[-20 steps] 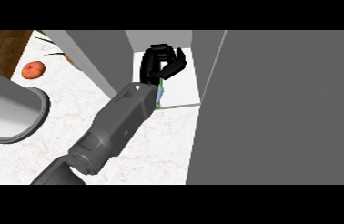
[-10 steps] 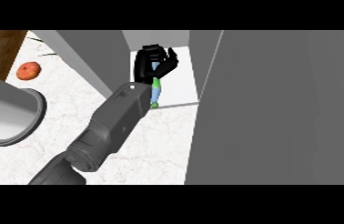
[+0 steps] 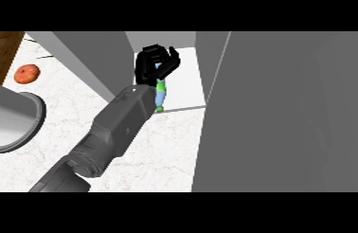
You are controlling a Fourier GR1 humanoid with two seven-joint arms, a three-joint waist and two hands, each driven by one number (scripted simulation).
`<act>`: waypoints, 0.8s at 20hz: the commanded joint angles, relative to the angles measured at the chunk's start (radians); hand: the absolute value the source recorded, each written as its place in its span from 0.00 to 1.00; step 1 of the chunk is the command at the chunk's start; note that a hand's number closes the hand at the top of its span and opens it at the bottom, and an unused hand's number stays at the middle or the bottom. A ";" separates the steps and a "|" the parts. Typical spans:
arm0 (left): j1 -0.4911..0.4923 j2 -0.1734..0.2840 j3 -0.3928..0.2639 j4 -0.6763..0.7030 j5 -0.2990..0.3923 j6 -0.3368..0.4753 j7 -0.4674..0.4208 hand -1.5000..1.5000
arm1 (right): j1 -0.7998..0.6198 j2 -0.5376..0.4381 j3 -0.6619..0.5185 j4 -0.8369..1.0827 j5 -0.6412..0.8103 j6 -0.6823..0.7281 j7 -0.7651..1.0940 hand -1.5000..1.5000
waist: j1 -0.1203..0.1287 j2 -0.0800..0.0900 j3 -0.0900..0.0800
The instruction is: Pick up the bottled water, place it into the cabinet and close the cabinet
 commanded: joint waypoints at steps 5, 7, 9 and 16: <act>-0.039 0.007 0.007 0.060 -0.011 -0.004 -0.016 1.00 | -0.027 0.010 0.022 0.018 0.030 0.013 -0.018 0.00 | -0.010 0.015 0.000; -0.058 0.008 0.018 0.067 -0.004 0.006 -0.007 0.00 | -0.010 0.007 0.014 0.009 0.005 0.021 -0.007 0.00 | -0.023 0.009 0.000; -0.049 0.000 0.015 0.069 -0.009 0.010 -0.032 0.00 | -0.028 -0.018 -0.005 0.026 -0.003 0.016 0.002 0.00 | -0.016 0.007 0.000; -0.045 0.014 0.026 0.096 -0.006 0.015 -0.064 0.00 | -0.029 -0.019 -0.014 0.019 -0.014 0.029 -0.005 0.00 | -0.032 0.013 -0.001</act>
